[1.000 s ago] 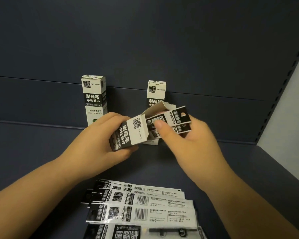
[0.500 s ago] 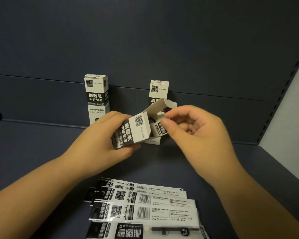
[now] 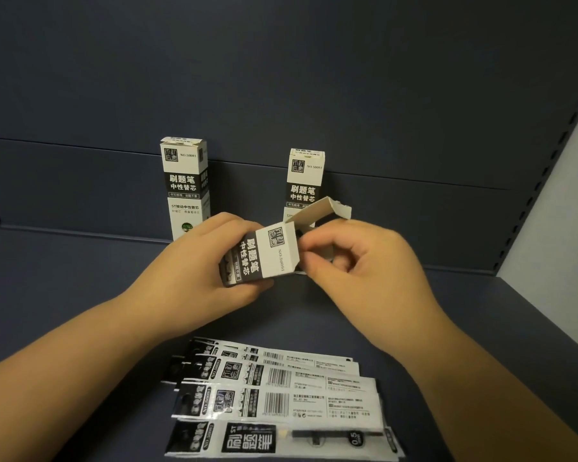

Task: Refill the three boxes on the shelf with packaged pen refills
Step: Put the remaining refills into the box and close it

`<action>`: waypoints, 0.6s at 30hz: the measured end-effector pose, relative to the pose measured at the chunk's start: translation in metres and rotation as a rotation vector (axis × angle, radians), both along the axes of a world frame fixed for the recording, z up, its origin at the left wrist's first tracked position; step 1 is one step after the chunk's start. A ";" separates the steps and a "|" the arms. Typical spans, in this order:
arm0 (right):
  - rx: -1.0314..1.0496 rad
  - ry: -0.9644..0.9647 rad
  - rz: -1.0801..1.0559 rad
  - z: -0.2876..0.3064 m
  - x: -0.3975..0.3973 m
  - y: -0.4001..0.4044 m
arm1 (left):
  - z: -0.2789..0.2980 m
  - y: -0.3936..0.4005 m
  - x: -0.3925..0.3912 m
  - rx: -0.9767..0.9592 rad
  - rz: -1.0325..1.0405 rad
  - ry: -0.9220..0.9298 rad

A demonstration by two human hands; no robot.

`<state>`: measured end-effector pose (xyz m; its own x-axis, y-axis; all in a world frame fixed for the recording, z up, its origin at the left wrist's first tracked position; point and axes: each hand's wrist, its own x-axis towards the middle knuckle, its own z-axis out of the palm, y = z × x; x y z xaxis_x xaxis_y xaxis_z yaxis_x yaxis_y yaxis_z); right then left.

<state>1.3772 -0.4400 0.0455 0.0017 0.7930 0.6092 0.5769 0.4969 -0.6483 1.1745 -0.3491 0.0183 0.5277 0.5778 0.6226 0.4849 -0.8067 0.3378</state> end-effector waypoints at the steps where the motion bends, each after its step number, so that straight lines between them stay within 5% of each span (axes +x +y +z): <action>1: 0.020 0.021 0.008 0.000 0.001 0.000 | 0.000 0.000 -0.001 -0.003 0.006 -0.007; 7: -0.071 0.208 -0.043 0.004 0.011 0.003 | 0.003 0.003 -0.008 -0.036 0.045 -0.102; 14: -0.599 -0.509 0.041 -0.008 0.005 0.003 | 0.004 0.004 -0.011 -0.055 0.072 -0.133; 18: -0.728 -0.640 0.113 -0.007 0.002 0.001 | 0.004 0.005 -0.010 -0.050 0.069 -0.115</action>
